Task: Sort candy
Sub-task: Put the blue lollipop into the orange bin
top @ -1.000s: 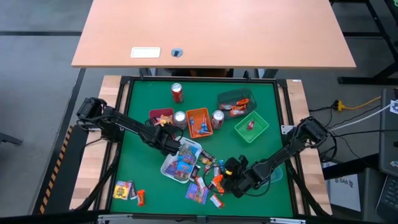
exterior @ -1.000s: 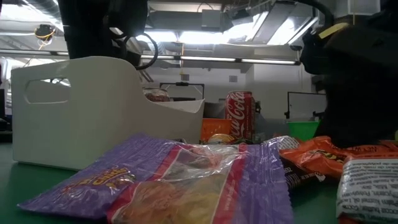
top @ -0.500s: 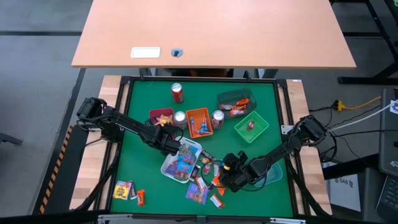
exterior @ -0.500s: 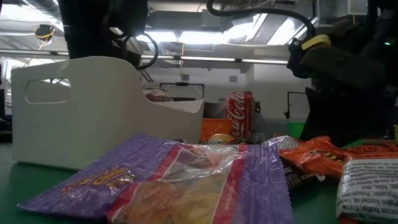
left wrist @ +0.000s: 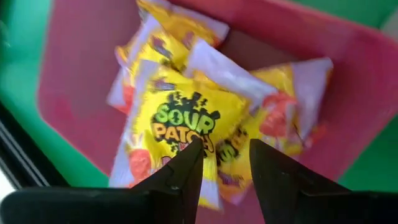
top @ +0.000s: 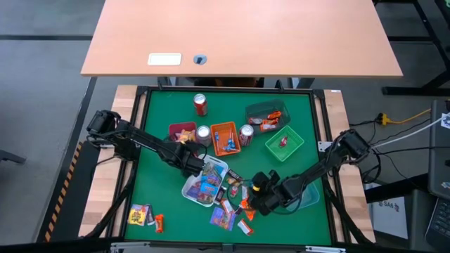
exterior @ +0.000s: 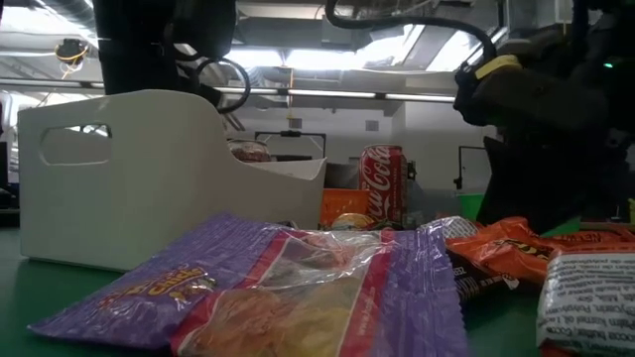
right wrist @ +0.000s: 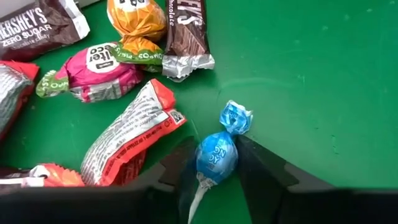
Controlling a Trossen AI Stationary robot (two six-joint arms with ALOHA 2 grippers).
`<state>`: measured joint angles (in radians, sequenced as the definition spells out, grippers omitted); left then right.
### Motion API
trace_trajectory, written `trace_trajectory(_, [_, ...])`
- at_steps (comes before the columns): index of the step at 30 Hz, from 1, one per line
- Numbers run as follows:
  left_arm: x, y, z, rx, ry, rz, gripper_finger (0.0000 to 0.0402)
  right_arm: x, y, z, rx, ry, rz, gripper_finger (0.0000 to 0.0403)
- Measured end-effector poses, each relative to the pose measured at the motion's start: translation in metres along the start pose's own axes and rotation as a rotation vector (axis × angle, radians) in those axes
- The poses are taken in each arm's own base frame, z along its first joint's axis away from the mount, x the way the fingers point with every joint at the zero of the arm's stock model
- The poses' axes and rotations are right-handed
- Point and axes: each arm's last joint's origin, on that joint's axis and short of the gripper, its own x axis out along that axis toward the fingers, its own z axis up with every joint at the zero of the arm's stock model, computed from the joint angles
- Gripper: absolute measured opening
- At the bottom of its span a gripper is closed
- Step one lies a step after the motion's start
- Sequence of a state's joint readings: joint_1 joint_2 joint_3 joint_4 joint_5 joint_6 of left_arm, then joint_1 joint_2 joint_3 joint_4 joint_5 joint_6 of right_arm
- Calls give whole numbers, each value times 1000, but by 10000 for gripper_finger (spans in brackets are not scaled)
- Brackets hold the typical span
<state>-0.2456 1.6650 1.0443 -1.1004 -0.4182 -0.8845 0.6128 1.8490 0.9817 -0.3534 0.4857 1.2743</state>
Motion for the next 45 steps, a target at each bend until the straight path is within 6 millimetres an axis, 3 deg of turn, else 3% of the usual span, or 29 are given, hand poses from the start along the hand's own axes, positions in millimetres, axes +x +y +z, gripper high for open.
trace_trajectory(8, [-3, -5, -6, 22, 18, -29, 120, -25, -2, 13, -28, -7, 43, 97])
trace_trajectory(16, [-4, -7, -8, 33, 13, -30, 120, -42, -4, 32, -29, -123, 50, 88])
trace_trajectory(21, [-10, -4, -7, 25, 0, -41, 120, -37, -8, 54, -46, -197, 35, 90])
trace_trajectory(31, [-44, -2, 10, 10, -101, -103, 120, -19, -18, 112, -123, -351, 51, 90])
trace_trajectory(39, [-74, -3, 16, 10, -149, -166, 120, -6, -40, 158, -117, -458, -2, 90])
trace_trajectory(45, [-98, -12, 8, 51, -143, -282, 120, 0, -60, 184, -33, -509, -34, 91])
